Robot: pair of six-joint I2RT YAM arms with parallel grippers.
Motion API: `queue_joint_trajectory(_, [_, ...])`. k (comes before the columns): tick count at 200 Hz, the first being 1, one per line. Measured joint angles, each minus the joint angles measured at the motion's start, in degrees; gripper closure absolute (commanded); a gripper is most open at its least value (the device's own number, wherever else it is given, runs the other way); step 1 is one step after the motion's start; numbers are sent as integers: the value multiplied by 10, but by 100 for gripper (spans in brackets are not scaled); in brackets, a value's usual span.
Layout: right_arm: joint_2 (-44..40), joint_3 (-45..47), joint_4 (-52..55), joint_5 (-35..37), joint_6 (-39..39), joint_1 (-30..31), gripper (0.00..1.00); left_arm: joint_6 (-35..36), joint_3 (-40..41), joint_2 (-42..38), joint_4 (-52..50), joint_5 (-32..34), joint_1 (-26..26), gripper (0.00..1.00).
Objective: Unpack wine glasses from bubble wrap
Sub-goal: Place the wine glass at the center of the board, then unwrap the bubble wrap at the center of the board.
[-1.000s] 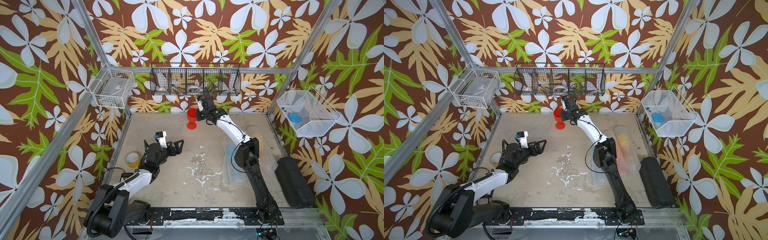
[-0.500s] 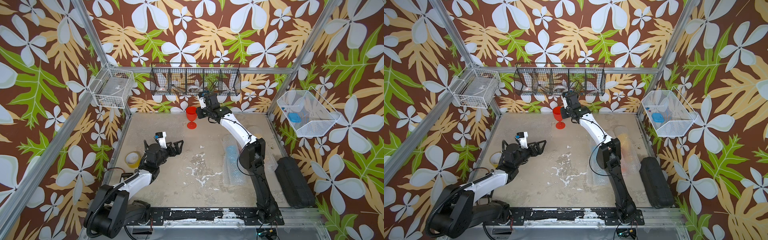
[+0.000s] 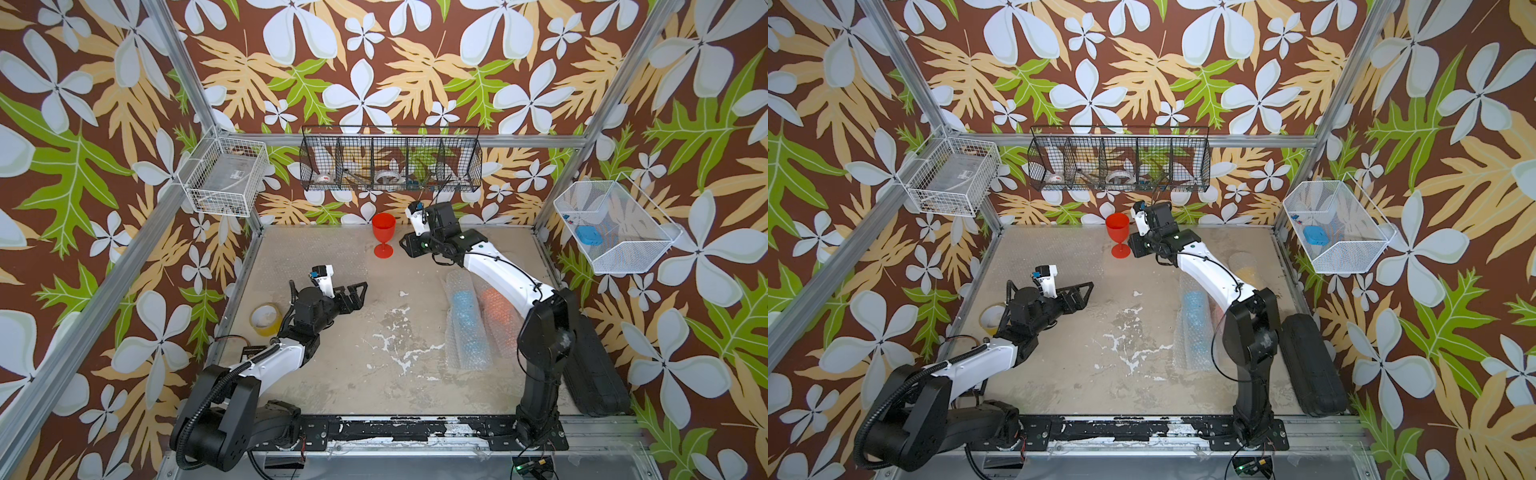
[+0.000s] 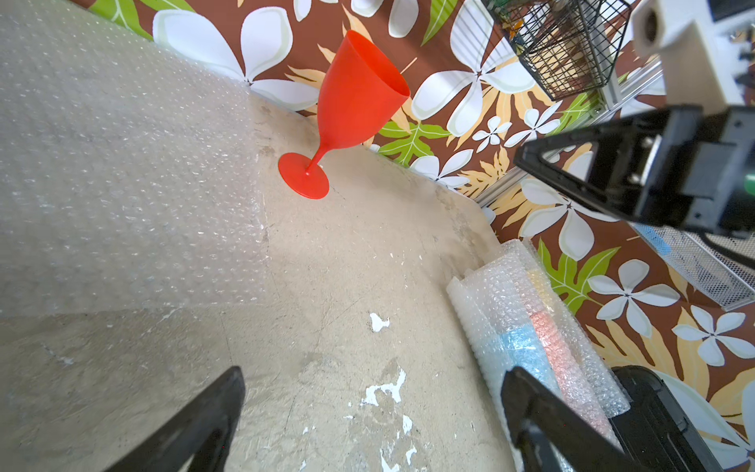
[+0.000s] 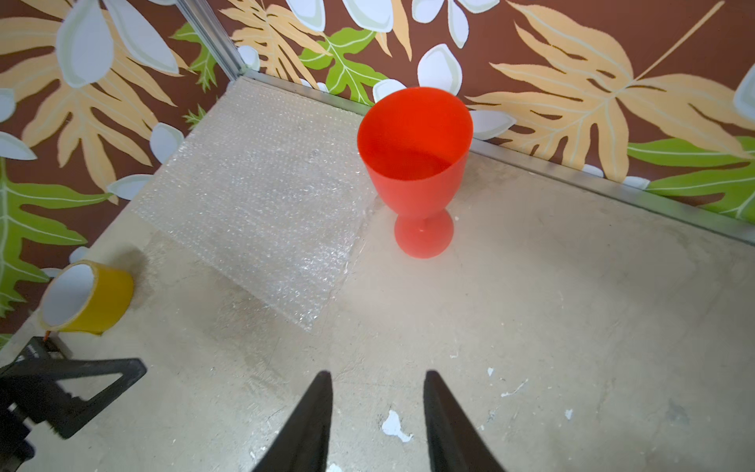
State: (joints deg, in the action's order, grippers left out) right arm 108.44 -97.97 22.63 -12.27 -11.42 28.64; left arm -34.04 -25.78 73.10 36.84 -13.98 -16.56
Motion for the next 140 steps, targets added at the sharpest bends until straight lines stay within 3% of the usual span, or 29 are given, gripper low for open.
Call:
queue_joint_trajectory(54, [-164, 233, -44, -10, -9, 0, 59, -3, -1, 17, -11, -7, 0, 2])
queue_joint_trajectory(101, [-305, 413, -64, 40, -22, -3, 57, -16, 10, 43, 9, -40, 0, 2])
queue_joint_trajectory(140, [-387, 504, -63, 63, -38, -55, 53, -29, 14, 79, 46, -84, 0, 3])
